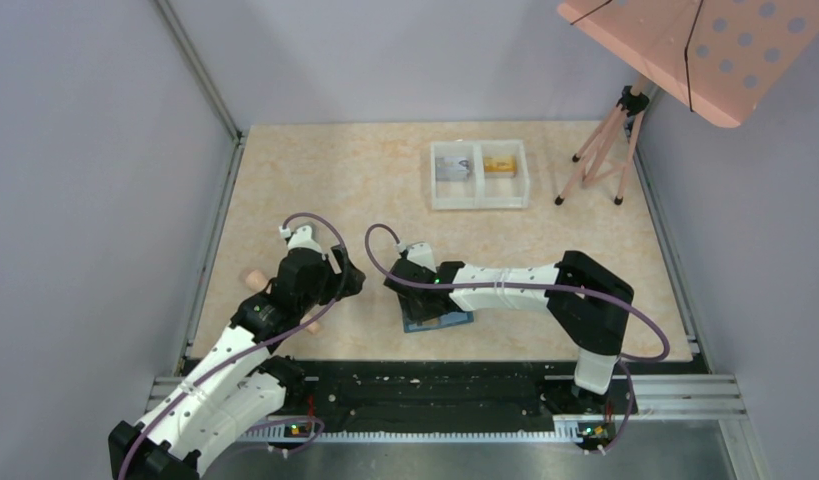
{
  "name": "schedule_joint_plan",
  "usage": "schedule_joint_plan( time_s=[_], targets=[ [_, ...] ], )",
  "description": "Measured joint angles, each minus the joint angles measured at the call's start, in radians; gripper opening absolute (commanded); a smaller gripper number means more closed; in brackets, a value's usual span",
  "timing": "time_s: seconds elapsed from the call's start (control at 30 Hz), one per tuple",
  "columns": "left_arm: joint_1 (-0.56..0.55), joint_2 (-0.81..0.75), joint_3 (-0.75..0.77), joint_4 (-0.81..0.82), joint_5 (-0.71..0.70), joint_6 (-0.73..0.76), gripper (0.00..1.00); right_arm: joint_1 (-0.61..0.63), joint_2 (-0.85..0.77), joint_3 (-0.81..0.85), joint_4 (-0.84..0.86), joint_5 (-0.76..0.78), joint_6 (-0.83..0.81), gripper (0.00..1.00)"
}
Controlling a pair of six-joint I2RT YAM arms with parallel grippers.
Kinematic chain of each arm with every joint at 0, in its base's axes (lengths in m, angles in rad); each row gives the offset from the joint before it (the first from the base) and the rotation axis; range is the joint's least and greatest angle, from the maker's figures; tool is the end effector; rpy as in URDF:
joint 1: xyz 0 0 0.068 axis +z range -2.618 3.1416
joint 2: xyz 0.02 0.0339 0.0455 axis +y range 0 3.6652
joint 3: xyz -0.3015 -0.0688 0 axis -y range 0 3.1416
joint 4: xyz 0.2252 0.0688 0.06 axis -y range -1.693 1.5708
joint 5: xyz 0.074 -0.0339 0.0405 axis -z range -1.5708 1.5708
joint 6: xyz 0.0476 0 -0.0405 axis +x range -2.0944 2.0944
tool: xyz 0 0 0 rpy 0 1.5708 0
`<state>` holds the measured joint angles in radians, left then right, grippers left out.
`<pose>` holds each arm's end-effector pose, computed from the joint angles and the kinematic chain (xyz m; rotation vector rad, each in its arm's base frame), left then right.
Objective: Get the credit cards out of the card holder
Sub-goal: Remove the credit card from the card holder.
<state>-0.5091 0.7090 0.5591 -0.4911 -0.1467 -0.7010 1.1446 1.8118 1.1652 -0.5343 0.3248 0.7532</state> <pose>0.1080 -0.0523 0.2631 -0.2981 2.2317 -0.5059 0.1598 0.3153 0.2083 -0.4311 2.6154 0.1723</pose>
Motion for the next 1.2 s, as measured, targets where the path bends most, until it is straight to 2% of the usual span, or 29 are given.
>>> schedule_joint_plan(
  time_s=[0.37, 0.67, 0.9, 1.2],
  targets=[
    [0.0, 0.0, -0.001, 0.0, 0.0, -0.004, 0.8, 0.005, 0.002, 0.0, 0.0, 0.007, 0.0, 0.63],
    [0.0, 0.0, -0.008, 0.0, 0.0, -0.005, 0.8, 0.008, 0.002, 0.0, 0.001, 0.014, 0.001, 0.53],
    [0.0, 0.0, -0.014, 0.0, 0.011, -0.014, 0.8, 0.012, 0.0, -0.002, 0.008, 0.02, 0.002, 0.52],
    [0.0, 0.012, -0.046, 0.02, 0.077, -0.04, 0.8, 0.011, -0.074, -0.093, 0.081, 0.014, 0.0, 0.5]
  ],
)
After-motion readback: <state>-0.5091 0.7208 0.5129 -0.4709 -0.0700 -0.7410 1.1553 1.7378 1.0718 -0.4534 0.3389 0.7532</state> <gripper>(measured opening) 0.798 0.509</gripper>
